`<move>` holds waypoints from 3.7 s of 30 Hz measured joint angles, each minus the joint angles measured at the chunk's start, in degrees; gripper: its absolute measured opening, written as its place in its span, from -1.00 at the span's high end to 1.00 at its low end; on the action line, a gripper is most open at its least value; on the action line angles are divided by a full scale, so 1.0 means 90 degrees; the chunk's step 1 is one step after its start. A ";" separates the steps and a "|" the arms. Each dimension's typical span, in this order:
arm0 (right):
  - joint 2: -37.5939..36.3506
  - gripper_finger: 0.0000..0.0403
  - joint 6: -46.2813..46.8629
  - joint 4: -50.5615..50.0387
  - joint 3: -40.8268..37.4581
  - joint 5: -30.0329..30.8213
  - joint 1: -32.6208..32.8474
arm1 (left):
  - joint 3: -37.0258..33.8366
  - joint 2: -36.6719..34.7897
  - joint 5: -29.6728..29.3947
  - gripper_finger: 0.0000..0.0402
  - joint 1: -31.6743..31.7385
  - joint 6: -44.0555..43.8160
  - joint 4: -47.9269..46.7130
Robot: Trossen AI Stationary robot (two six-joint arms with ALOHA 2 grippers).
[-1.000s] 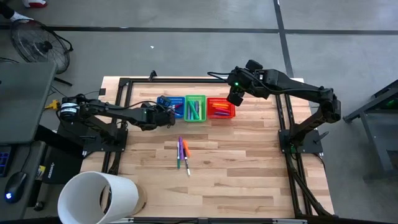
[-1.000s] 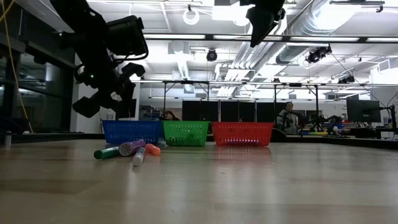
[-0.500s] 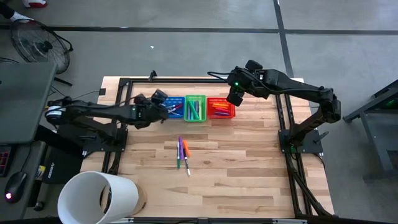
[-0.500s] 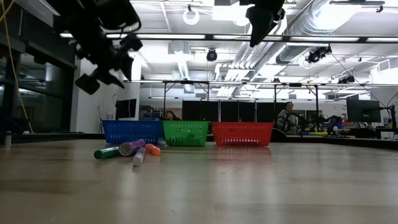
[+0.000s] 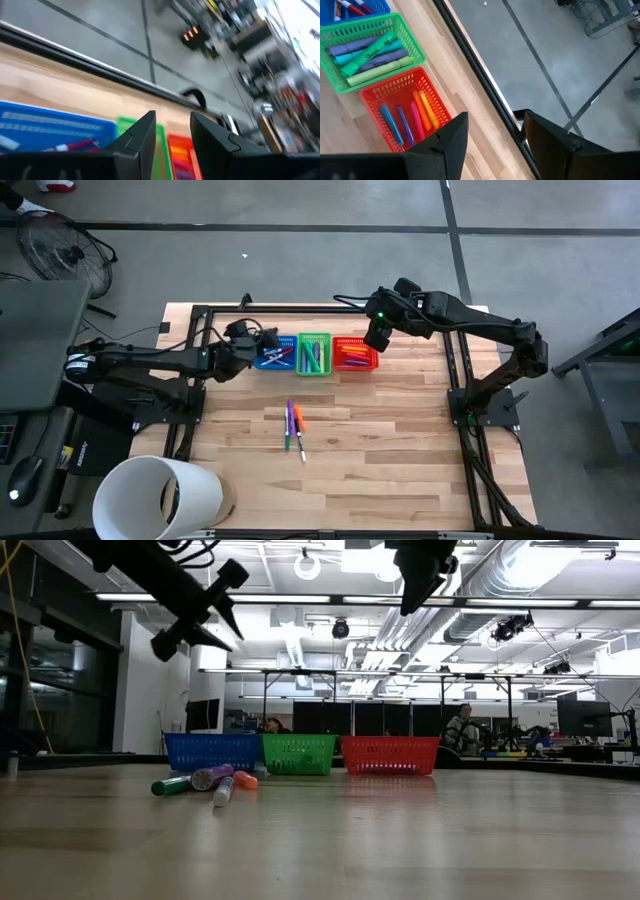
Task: Pick & Place Markers
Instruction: Put the black marker into the blue bin
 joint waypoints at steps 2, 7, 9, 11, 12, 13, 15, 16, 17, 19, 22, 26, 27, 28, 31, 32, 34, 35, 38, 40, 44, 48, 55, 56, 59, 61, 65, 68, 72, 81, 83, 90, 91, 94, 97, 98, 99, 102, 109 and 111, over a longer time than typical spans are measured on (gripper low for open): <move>-0.0001 0.09 0.0000 0.0000 0.0000 0.0019 -0.0001 | 0.0000 0.0000 0.0412 0.40 0.0000 0.0389 0.0207; -0.0001 0.09 -0.0056 0.0002 0.0000 0.0010 0.0001 | 0.0000 0.0002 0.1372 0.40 0.0000 0.0925 0.0357; -0.0001 0.09 -0.0101 0.0002 0.0000 0.0008 0.0001 | 0.0000 0.0002 0.1733 0.40 0.0000 0.1013 0.0355; -0.0001 0.09 -0.0151 0.0001 0.0000 0.0007 0.0001 | 0.0000 0.0002 0.2009 0.40 0.0000 0.1048 0.0333; -0.0001 0.09 -0.0155 0.0002 0.0000 0.0006 0.0001 | 0.0000 0.0002 0.2116 0.40 -0.0001 0.1048 0.0288; -0.0001 0.09 -0.0159 0.0000 0.0000 0.0001 0.0001 | 0.0000 0.0002 0.2204 0.40 -0.0002 0.1039 0.0215; -0.0001 0.09 -0.0168 0.0000 0.0000 -0.0019 0.0001 | 0.0000 0.0005 0.2329 0.40 -0.0005 0.0959 0.0021; -0.0001 0.09 -0.0171 0.0000 0.0000 -0.0033 0.0001 | 0.0000 0.0005 0.2391 0.40 -0.0005 0.0874 -0.0076; -0.0001 0.09 -0.0189 0.0000 0.0000 -0.0061 0.0001 | 0.0000 0.0005 0.2456 0.40 -0.0005 0.0817 -0.0176; -0.0001 0.09 -0.0302 0.0001 0.0000 -0.0189 0.0001 | 0.0000 0.0005 0.2585 0.40 -0.0005 0.0710 -0.0387; -0.0001 0.09 -0.0335 0.0000 0.0000 -0.0322 0.0001 | 0.0000 0.0005 0.2801 0.40 -0.0007 0.0547 -0.0642; 0.0000 0.09 -0.0346 0.0001 0.0000 -0.0332 0.0001 | 0.0000 0.0017 0.2863 0.40 -0.0198 0.0282 -0.1009; -0.0001 0.09 -0.0396 0.0000 0.0000 -0.0333 0.0001 | 0.0001 0.0058 0.2854 0.40 -0.0271 0.0200 -0.1098; -0.0001 0.09 -0.0452 0.0000 0.0000 -0.0333 0.0001 | 0.0002 0.0103 0.2853 0.40 -0.0354 0.0110 -0.1183; -0.0001 0.09 -0.0549 0.0004 0.0000 -0.0331 -0.0008 | 0.0003 0.0223 0.2824 0.40 -0.0617 -0.0207 -0.1407; -0.0001 0.09 -0.0589 0.0007 0.0000 -0.0334 -0.0025 | 0.0005 0.0275 0.2826 0.40 -0.0710 -0.0328 -0.1451; -0.0001 0.09 -0.0613 0.0021 0.0000 -0.0364 -0.0048 | 0.0005 0.0400 0.2824 0.40 -0.0883 -0.0563 -0.1517; -0.0001 0.09 -0.0619 0.0025 0.0000 -0.0380 -0.0074 | 0.0005 0.0465 0.2824 0.40 -0.0960 -0.0658 -0.1508; -0.0001 0.09 -0.0621 0.0036 0.0000 -0.0531 -0.0149 | 0.0005 0.0717 0.2829 0.40 -0.1165 -0.0935 -0.1510; -0.0001 0.09 -0.0622 0.0044 0.0000 -0.0636 -0.0207 | 0.0005 0.0878 0.2903 0.40 -0.1278 -0.1082 -0.1526; -0.0001 0.09 -0.0667 0.0049 0.0000 -0.0800 -0.0320 | 0.0204 0.1185 0.3133 0.40 -0.1446 -0.1325 -0.2038; -0.0001 0.09 -0.0699 0.0049 0.0000 -0.0867 -0.0410 | 0.0700 0.1435 0.3265 0.40 -0.1524 -0.1338 -0.2811; -0.0001 0.09 -0.0787 0.0090 0.0000 -0.0869 -0.0419 | 0.1421 0.1819 0.3568 0.40 -0.1511 -0.1160 -0.3670; -0.0001 0.09 -0.0787 0.0091 0.0000 -0.0872 -0.0419 | 0.1492 0.1858 0.3689 0.40 -0.1511 -0.1144 -0.3809; -0.0001 0.09 -0.0794 0.0100 0.0000 -0.0872 -0.0419 | 0.1609 0.2053 0.3965 0.40 -0.1513 -0.1121 -0.4083; -0.0001 0.09 -0.0825 0.0147 0.0000 -0.0871 -0.0419 | 0.1685 0.2189 0.4150 0.40 -0.1513 -0.1122 -0.4184; -0.0001 0.09 -0.0835 0.0168 0.0000 -0.0873 -0.0419 | 0.1768 0.2309 0.4500 0.40 -0.1552 -0.1123 -0.4293; -0.0001 0.09 -0.0838 0.0167 0.0000 -0.0874 -0.0419 | 0.1768 0.2437 0.4721 0.40 -0.1562 -0.1138 -0.4237; -0.0001 0.09 -0.0858 0.0168 0.0000 -0.0979 -0.0419 | 0.1768 0.2552 0.5039 0.40 -0.1557 -0.1147 -0.4270; -0.0001 0.09 -0.0848 0.0187 0.0000 -0.1186 -0.0417 | 0.1768 0.2654 0.5143 0.40 -0.1598 -0.1370 -0.4303; -0.0001 0.09 -0.0850 0.0187 0.0000 -0.1188 -0.0417 | 0.1767 0.2650 0.5157 0.40 -0.1666 -0.1414 -0.4394; -0.0001 0.09 -0.0848 0.0192 0.0000 -0.1186 -0.0417 | 0.1766 0.2724 0.4918 0.40 -0.1847 -0.1857 -0.4417; -0.0001 0.09 -0.0850 0.0198 0.0000 -0.1185 -0.0417 | 0.1766 0.2783 0.4901 0.40 -0.1846 -0.1925 -0.4428; -0.0001 0.09 -0.0835 0.0210 0.0000 -0.1188 -0.0417 | 0.1758 0.2871 0.4928 0.40 -0.1846 -0.1932 -0.4446; -0.0001 0.09 -0.0835 0.0213 0.0000 -0.1202 -0.0417 | 0.1766 0.3117 0.4954 0.40 -0.1846 -0.1912 -0.4181; -0.0001 0.09 -0.0835 0.0214 0.0000 -0.1205 -0.0417 | 0.1758 0.3188 0.4954 0.40 -0.1846 -0.1912 -0.4147; -0.0001 0.09 -0.0835 0.0209 0.0000 -0.1205 -0.0417 | 0.1758 0.3250 0.4954 0.40 -0.1846 -0.1912 -0.4084; -0.0001 0.09 -0.0835 0.0206 0.0000 -0.1205 -0.0417 | 0.1758 0.3283 0.4943 0.40 -0.1846 -0.1954 -0.4079; -0.0001 0.09 -0.0835 0.0199 0.0000 -0.1207 -0.0417 | 0.1759 0.3281 0.4597 0.40 -0.1836 -0.1956 -0.4074; -0.0001 0.09 -0.0839 0.0199 0.0000 -0.1207 -0.0417 | 0.1758 0.3281 0.4519 0.40 -0.1836 -0.1934 -0.4084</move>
